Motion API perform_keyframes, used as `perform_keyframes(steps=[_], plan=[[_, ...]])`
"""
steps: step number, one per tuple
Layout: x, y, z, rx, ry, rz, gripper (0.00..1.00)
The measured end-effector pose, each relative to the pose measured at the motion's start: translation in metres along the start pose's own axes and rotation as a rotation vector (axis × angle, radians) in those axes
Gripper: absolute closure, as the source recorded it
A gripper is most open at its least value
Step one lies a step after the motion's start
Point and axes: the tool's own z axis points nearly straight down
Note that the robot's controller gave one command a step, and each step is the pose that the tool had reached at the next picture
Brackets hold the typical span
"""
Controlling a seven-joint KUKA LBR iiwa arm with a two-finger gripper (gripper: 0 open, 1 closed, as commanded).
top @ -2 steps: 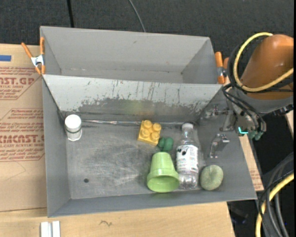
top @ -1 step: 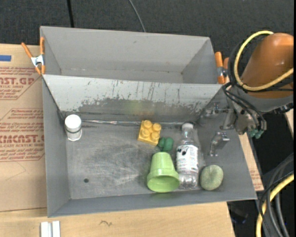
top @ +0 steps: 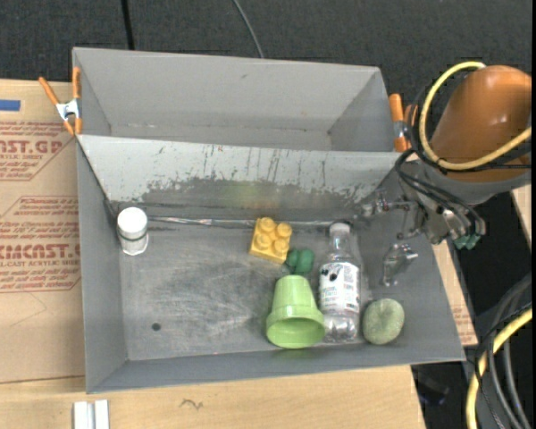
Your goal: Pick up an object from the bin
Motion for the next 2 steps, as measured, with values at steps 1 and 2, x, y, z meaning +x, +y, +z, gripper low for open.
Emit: perform_keyframes(steps=[1, 2], plan=[[-0.0135, -0.0159, 0.0606, -0.003, 0.004, -0.301, 0.00], [-0.0166, -0.0178, 0.0628, -0.002, 0.001, -0.585, 0.00]])
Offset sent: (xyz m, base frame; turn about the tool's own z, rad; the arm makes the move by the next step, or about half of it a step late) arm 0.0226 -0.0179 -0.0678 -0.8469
